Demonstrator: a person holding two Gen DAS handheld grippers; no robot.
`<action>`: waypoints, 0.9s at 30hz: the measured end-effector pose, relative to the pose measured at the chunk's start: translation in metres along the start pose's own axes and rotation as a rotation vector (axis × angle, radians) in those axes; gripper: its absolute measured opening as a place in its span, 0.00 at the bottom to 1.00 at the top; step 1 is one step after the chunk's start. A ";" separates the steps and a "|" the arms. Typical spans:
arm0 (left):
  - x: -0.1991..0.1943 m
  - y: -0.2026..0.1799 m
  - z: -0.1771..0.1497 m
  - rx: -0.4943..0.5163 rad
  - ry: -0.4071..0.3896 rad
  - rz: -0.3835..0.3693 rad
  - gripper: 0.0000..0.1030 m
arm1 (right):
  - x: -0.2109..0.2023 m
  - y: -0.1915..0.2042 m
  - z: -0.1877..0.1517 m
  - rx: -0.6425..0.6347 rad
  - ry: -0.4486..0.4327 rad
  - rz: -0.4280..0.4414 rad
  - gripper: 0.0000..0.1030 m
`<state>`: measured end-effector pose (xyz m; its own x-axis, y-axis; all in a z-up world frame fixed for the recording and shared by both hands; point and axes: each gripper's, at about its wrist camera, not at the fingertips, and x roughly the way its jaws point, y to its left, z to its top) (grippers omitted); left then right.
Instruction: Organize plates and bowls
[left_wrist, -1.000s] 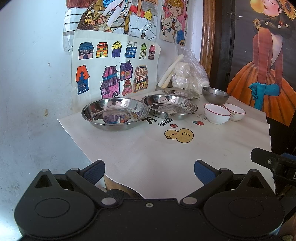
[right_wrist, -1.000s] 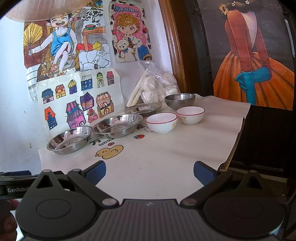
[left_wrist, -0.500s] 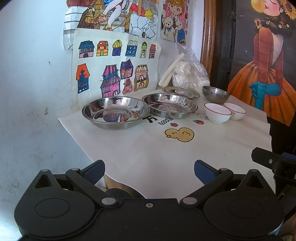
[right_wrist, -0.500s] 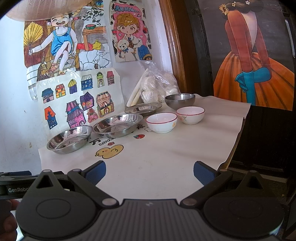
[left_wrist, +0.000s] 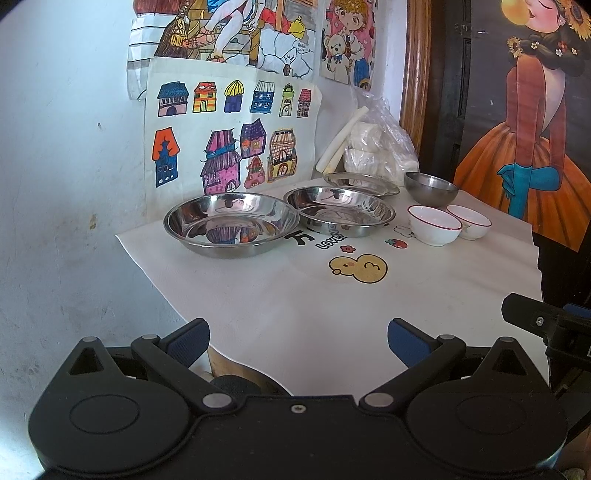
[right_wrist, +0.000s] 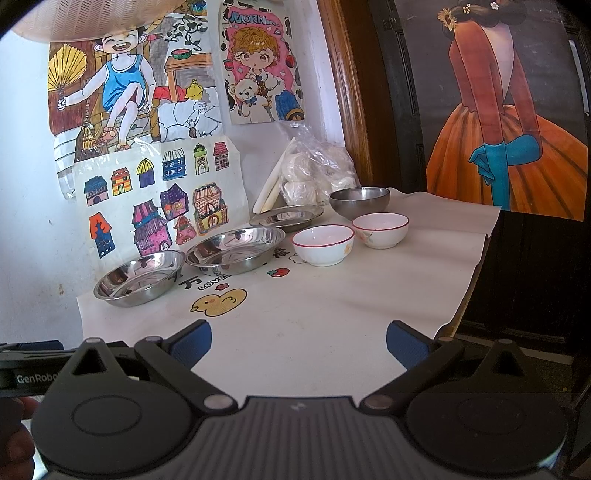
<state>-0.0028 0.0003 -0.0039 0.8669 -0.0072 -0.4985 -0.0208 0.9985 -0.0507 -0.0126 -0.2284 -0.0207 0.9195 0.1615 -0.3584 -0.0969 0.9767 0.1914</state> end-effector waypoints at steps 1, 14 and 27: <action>0.000 0.000 0.000 0.000 0.000 0.000 0.99 | 0.000 0.000 0.000 0.000 0.000 0.000 1.00; 0.000 0.000 0.000 0.000 0.001 0.000 0.99 | 0.001 0.001 0.000 -0.001 -0.001 0.000 1.00; 0.001 -0.001 0.017 0.018 -0.010 -0.024 0.99 | 0.005 0.004 0.007 -0.016 0.002 0.020 1.00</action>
<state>0.0068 0.0001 0.0099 0.8722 -0.0309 -0.4883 0.0093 0.9989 -0.0466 -0.0055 -0.2243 -0.0149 0.9165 0.1812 -0.3566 -0.1214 0.9755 0.1836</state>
